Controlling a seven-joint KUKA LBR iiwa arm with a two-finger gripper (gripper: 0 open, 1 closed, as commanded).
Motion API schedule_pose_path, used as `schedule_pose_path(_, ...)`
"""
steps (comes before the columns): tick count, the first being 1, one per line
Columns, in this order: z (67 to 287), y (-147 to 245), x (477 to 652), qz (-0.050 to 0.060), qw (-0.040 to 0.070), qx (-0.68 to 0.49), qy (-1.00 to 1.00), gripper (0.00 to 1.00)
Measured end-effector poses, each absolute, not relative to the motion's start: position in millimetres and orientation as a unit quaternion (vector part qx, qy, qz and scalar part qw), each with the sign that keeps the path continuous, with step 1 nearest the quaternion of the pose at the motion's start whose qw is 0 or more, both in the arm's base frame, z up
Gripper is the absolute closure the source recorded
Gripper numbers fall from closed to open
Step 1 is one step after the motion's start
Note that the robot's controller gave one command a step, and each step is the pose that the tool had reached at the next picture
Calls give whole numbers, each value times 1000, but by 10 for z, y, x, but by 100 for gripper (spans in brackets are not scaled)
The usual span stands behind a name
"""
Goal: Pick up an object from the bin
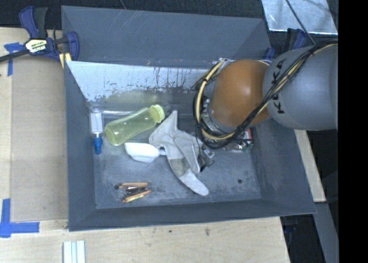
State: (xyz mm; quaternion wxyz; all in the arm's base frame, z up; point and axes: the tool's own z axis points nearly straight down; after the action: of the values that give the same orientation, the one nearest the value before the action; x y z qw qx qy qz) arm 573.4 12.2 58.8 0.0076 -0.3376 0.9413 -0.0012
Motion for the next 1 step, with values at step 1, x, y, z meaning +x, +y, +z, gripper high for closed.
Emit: schedule_pose_path(1, 688, 123, 5717, 0, 3, -338, 941, 100)
